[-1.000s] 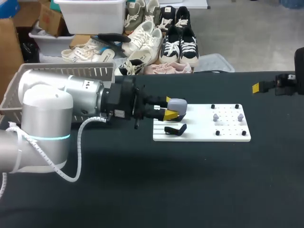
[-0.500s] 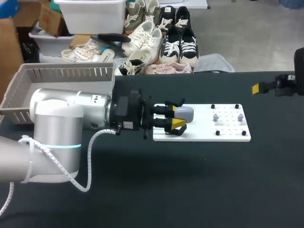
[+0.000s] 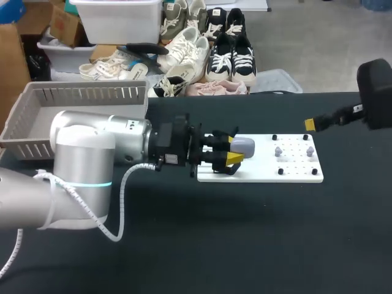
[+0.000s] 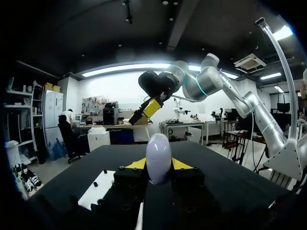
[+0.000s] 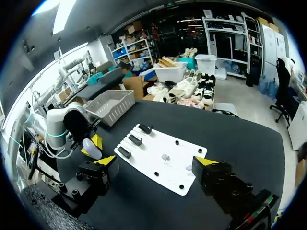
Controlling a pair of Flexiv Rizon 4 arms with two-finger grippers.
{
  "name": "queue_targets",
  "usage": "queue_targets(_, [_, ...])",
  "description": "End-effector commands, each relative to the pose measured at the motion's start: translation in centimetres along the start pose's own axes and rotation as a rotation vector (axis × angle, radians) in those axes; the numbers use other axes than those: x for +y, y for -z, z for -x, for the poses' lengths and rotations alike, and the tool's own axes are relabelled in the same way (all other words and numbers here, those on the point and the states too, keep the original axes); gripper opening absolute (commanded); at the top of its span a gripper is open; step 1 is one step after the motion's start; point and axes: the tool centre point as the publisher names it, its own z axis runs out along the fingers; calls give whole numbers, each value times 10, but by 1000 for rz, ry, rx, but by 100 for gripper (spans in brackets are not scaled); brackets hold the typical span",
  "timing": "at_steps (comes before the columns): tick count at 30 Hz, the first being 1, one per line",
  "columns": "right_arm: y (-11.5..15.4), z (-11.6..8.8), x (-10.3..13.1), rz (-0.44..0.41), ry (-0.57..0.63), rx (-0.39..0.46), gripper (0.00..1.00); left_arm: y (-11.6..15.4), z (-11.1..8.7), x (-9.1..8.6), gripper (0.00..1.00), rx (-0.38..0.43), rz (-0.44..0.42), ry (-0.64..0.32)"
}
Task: Pick up each earbud case from the left stands, insert the matching earbuds, close the lid, and place the case in the box.
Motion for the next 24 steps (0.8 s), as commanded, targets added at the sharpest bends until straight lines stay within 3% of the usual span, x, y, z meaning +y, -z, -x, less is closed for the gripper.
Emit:
queue_targets(1, [11,-10,28,-46,8,-14,100,0,-2,3,0,-5,-6,-5])
queue_targets(17, [5,-26,69,23,-1,26,100,-1,-8,-1,0,4,5,-37])
queue_targets(24, [-5,-33,85,43,-1,93,100,-5,-10,-2,0,1,0,-50])
